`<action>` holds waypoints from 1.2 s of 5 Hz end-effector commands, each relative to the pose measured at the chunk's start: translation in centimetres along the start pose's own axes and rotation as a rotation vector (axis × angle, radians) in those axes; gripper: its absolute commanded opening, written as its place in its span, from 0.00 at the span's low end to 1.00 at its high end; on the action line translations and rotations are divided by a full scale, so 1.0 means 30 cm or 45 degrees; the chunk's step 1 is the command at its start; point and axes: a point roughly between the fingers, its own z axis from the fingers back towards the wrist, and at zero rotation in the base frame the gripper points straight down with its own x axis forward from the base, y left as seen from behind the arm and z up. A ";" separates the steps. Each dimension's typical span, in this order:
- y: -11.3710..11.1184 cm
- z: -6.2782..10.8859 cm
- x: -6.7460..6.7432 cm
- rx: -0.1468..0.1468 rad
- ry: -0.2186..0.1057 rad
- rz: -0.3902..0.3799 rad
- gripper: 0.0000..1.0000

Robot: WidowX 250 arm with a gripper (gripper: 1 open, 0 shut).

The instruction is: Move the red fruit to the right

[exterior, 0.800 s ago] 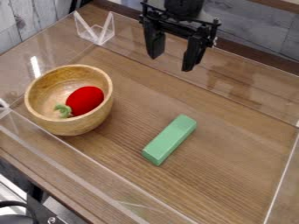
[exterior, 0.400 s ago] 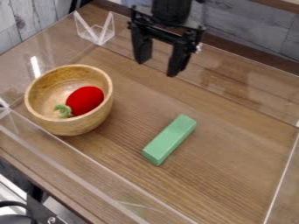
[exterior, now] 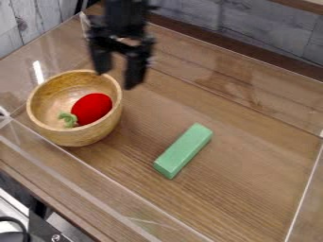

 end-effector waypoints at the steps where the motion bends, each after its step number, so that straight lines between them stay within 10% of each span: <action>1: 0.122 0.023 -0.033 0.053 -0.103 -0.041 1.00; 6: 0.145 -0.112 0.054 0.092 -0.137 -0.061 1.00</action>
